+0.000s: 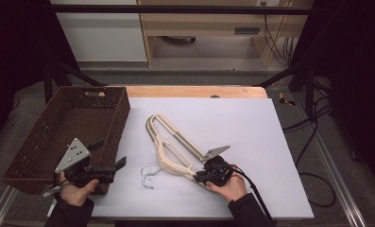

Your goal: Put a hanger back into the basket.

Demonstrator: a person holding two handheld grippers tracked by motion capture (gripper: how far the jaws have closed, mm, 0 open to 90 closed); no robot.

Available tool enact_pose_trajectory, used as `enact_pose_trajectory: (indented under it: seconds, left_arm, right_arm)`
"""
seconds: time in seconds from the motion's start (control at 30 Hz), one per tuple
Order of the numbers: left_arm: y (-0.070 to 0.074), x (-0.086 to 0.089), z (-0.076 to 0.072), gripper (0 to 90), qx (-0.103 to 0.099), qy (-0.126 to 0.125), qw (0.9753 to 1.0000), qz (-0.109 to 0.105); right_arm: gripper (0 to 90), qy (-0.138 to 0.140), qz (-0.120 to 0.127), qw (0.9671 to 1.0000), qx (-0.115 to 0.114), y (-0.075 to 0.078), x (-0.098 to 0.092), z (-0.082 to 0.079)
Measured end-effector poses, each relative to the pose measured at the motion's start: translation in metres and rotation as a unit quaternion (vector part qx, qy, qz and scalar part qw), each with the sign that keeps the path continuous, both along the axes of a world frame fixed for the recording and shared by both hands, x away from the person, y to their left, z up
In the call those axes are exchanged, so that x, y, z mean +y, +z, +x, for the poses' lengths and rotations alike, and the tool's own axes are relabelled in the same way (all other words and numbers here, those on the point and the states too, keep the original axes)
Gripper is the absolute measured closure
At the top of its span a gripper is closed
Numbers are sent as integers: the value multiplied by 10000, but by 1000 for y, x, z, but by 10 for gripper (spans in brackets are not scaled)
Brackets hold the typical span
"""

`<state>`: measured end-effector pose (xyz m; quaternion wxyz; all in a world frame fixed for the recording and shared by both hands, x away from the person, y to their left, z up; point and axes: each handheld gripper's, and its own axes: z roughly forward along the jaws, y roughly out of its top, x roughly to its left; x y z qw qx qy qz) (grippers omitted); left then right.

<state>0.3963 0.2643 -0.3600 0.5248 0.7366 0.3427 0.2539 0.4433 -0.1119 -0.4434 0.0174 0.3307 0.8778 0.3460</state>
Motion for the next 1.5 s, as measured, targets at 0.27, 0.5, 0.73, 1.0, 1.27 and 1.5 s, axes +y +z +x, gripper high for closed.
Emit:
enact_pose_trajectory:
  seconds: [0.27,0.5,0.73,1.0,1.27,1.5]
  left_arm:
    - [-11,-21,3,45,158,-257,9992,243]
    - [-15,-35,4,49,207,-444,9979,426]
    - [-20,-45,5,58,285,-570,9964,555]
    - [-28,-48,8,84,491,-545,9964,425]
    - [-41,-52,12,73,764,-607,9950,231]
    - [-51,-59,15,57,803,-641,9940,371]
  right_arm:
    - [800,-81,138,9998,-67,6,-4,-1]
    - [800,18,237,9997,-81,14,-4,-3]
    - [801,131,363,9992,-107,22,-3,-6]
    - [801,64,514,9986,-56,26,-7,-6]
    - [801,26,615,9981,-9,28,-8,-7]
    - [801,32,614,9981,-38,27,-8,-7]
